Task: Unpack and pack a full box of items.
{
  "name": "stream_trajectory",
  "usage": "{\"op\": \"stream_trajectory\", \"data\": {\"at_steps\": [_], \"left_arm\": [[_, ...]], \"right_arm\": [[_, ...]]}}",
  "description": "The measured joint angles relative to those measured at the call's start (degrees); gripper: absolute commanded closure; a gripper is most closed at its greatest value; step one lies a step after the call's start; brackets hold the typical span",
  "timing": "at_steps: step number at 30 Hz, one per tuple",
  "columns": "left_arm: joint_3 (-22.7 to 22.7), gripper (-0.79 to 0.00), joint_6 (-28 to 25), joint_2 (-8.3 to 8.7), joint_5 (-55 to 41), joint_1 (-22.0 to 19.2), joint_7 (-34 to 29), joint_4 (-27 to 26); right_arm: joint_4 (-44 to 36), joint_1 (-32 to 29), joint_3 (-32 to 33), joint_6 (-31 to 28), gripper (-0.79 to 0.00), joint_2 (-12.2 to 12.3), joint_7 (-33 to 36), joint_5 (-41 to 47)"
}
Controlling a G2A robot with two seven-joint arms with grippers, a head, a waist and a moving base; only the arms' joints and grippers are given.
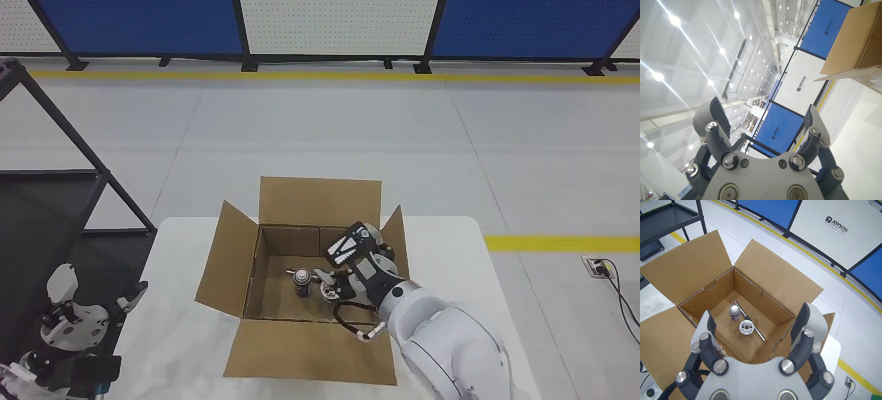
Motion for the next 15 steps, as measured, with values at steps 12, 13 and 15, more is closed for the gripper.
{"op": "stream_trajectory", "data": {"at_steps": [12, 13, 15], "left_arm": [[0.0, -0.785, 0.0, -0.01, -0.2, 0.0, -0.3, -0.1], [-0.1, -0.785, 0.0, -0.04, -0.6, -0.1, -1.1, -0.4], [-0.3, -0.785, 0.1, -0.04, -1.1, -0.4, -1.8, -0.6]], "right_arm": [[-2.1, -1.9, 2.5, -1.0, -0.785, 0.2, -4.2, 3.9], [-3.5, -2.7, 3.8, -0.8, -0.785, 0.3, -5.6, 5.3], [-5.6, -4.0, 6.0, -0.2, -0.785, 0.4, -7.5, 7.2]]}}
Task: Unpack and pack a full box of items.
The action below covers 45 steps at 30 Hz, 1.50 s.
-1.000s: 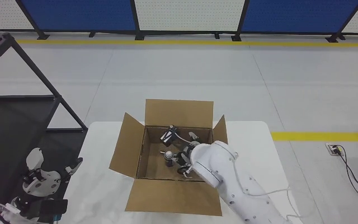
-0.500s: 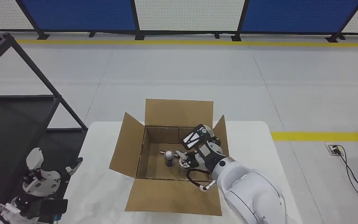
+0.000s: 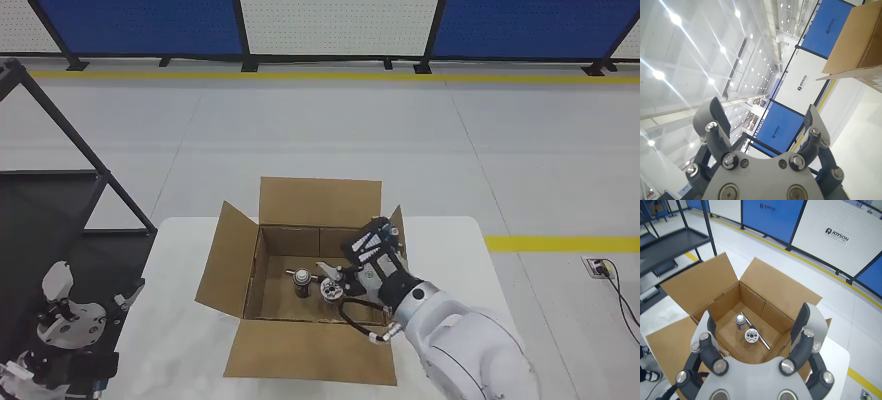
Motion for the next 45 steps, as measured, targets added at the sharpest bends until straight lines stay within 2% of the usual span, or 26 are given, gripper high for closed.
{"op": "stream_trajectory", "data": {"at_steps": [6, 13, 16, 25, 28, 30, 34, 37, 45], "left_arm": [[0.4, -0.785, -0.7, 0.53, 2.1, -2.8, 4.9, 0.7], [2.3, -0.785, -5.2, 2.03, 8.0, -9.0, 17.8, 5.8], [2.7, -0.785, -7.1, 2.49, 11.8, -10.0, 21.6, 6.8], [2.7, -0.785, -6.9, 2.46, 11.0, -9.9, 20.9, 6.8], [2.8, -0.785, -7.0, 2.44, 10.9, -9.8, 20.4, 6.9], [3.2, -0.785, -8.0, 2.44, 10.9, -9.8, 17.7, 7.3], [4.2, -0.785, -10.4, 2.58, 10.6, -11.4, 11.1, 9.7], [5.4, -0.785, -12.1, 2.75, 11.0, -13.0, 8.6, 11.6], [8.8, -0.785, -14.7, 3.59, 14.9, -17.7, 10.2, 15.9]], "right_arm": [[-6.6, -5.5, 8.6, 4.5, -0.785, 0.3, -5.1, 8.7], [-7.1, -7.5, 19.5, 11.2, -0.785, 0.6, 0.6, 27.7], [-7.1, -7.5, 19.3, 11.1, -0.785, 0.6, 0.5, 27.9], [-7.1, -7.5, 19.3, 11.1, -0.785, 0.6, 0.4, 26.6], [-5.0, -7.8, 19.1, 10.5, -0.785, 0.6, 0.7, 29.4], [-2.9, -7.1, 19.8, 12.0, -0.785, 0.7, 1.8, 31.3], [1.8, -4.4, 20.7, 16.0, -0.785, 1.0, 6.7, 35.7], [4.8, -3.0, 21.9, 15.8, -0.785, 1.3, 10.6, 40.4], [11.2, -0.6, 22.5, 11.2, -0.785, 2.4, 19.2, 50.5]]}}
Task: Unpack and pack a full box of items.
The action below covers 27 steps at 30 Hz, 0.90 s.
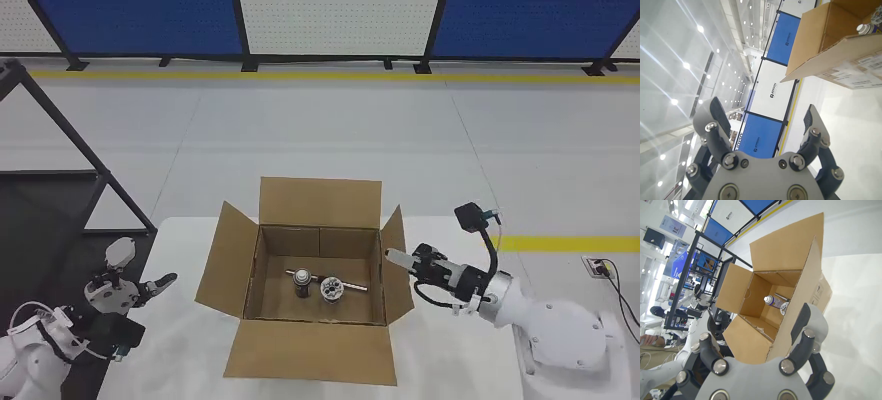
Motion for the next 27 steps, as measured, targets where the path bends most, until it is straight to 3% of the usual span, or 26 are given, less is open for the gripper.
{"op": "stream_trajectory", "data": {"at_steps": [11, 18, 27], "left_arm": [[2.4, -0.785, 3.0, 0.40, -3.2, -1.3, 3.8, 0.5], [4.3, -0.785, 3.1, 0.31, -5.3, -1.9, 0.5, -1.0], [5.7, -0.785, 3.8, 0.65, -5.1, -1.8, 1.3, -1.6]], "right_arm": [[3.2, 2.9, -5.9, -3.6, -0.785, 0.8, 0.3, 2.4], [6.9, 6.7, -13.1, -1.9, -0.785, 0.7, -2.3, -0.6], [14.8, 11.0, -21.4, 1.9, -0.785, 0.0, -8.0, -4.7]]}}
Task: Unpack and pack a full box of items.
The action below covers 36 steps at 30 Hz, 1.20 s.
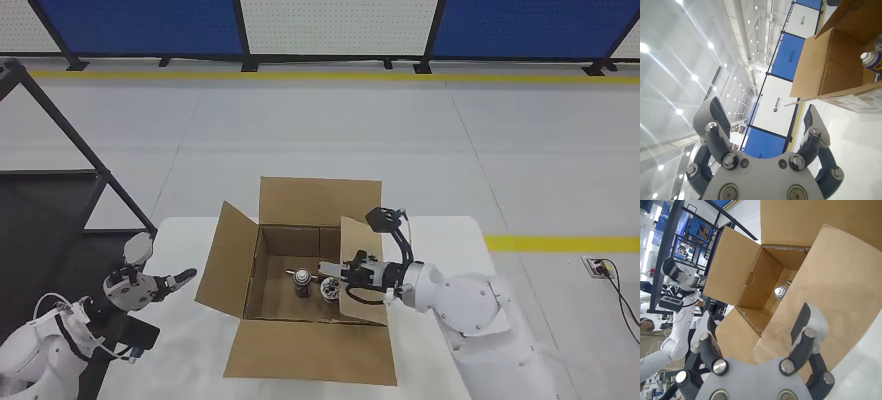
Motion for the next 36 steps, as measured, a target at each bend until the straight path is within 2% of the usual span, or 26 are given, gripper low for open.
{"op": "stream_trajectory", "data": {"at_steps": [8, 18, 30, 36], "left_arm": [[-0.8, -0.785, 0.5, 0.47, -0.9, 1.0, 0.7, 0.6], [-0.7, -0.785, 0.7, 0.89, -1.4, 1.7, 0.4, 0.8], [0.0, -0.785, 1.5, 1.15, -2.7, 1.7, -1.3, 1.3], [1.5, -0.785, 1.4, 1.08, -3.3, 0.2, -3.0, 2.0]], "right_arm": [[6.5, 2.6, -5.0, 2.6, -0.785, -0.7, -3.8, -2.1], [9.0, 3.2, -6.4, 3.0, -0.785, -0.9, -5.1, -0.9], [0.5, -0.8, -2.3, 0.3, -0.785, 0.2, -6.3, 1.0], [-1.9, -2.8, -0.4, -0.1, -0.785, 0.8, -6.8, 1.1]]}}
